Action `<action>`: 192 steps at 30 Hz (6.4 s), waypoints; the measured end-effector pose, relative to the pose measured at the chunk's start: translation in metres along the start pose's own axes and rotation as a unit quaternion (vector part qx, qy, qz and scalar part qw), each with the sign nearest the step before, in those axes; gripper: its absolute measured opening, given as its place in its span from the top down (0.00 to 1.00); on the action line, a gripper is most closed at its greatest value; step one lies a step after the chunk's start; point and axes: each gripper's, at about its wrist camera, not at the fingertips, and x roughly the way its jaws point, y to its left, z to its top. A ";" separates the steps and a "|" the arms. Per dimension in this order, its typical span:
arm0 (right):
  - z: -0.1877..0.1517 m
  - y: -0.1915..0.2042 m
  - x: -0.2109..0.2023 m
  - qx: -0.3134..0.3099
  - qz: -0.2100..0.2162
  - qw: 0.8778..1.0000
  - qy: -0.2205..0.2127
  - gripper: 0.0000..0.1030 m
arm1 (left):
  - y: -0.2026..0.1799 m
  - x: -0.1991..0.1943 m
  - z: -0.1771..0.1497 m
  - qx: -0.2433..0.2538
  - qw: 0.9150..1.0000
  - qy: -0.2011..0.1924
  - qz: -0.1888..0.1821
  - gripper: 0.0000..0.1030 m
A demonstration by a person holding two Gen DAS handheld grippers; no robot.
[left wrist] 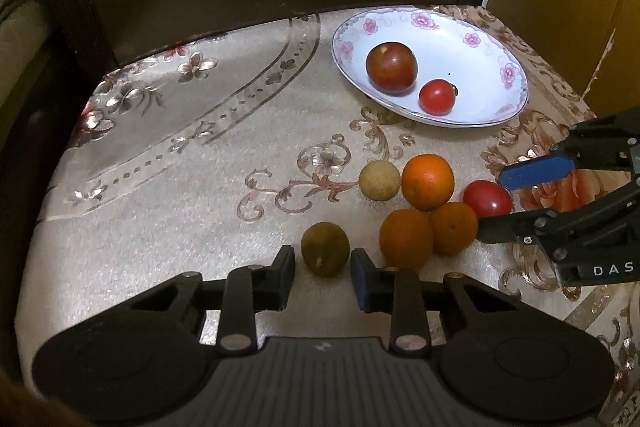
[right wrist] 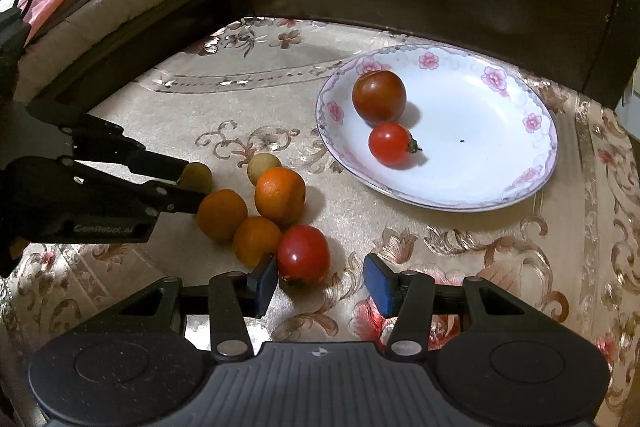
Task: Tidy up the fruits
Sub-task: 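Move the left tool to the brown kiwi while the right tool approaches a cherry tomato, then grasp the brown kiwi with the left tool while the right tool grasps the cherry tomato, then carry kiwi and cherry tomato over the white bowl and release both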
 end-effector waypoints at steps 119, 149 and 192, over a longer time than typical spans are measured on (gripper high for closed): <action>-0.020 0.008 -0.041 0.001 -0.024 0.999 0.023 0.80 | -0.075 -0.026 0.003 0.072 0.997 -0.014 -0.028 0.66; 0.043 -0.069 -0.047 0.107 -0.067 0.989 -0.071 0.77 | -0.083 0.014 0.107 0.030 0.998 -0.062 -0.014 0.67; 0.049 -0.103 -0.022 0.131 -0.061 0.988 -0.059 0.74 | -0.089 0.039 0.120 0.036 0.998 -0.060 0.008 0.66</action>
